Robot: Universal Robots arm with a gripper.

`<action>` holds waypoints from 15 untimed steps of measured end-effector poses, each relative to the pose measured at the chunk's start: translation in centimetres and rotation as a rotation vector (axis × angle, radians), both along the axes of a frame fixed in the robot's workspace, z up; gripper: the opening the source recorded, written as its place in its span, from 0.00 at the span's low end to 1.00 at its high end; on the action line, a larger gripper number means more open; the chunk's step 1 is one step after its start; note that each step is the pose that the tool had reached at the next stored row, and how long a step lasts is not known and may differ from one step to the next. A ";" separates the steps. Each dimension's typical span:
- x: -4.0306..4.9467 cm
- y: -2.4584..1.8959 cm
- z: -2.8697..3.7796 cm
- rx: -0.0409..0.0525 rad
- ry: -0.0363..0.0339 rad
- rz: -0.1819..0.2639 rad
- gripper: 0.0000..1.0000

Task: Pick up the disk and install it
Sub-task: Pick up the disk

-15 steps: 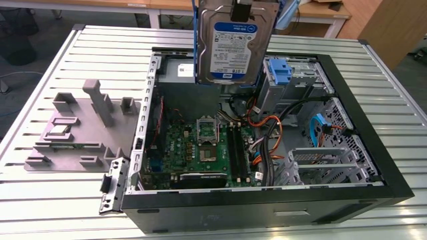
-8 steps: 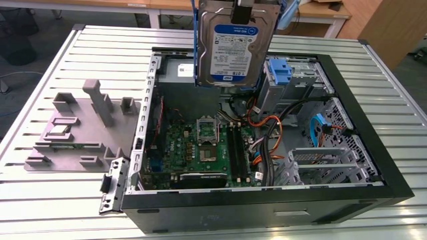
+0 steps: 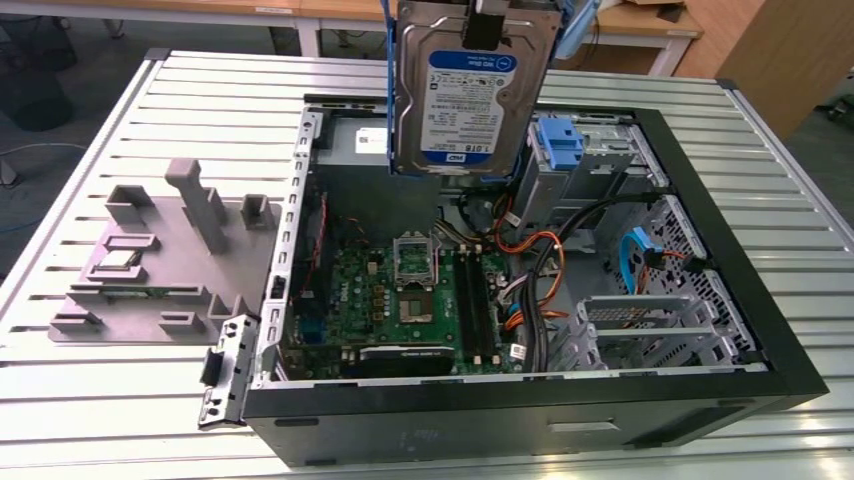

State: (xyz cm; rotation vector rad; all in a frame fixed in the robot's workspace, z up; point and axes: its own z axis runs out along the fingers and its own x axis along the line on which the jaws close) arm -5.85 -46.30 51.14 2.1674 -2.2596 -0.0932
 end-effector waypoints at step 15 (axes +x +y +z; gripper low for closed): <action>0.00 -0.61 0.00 0.0000 0.0001 0.000 0.35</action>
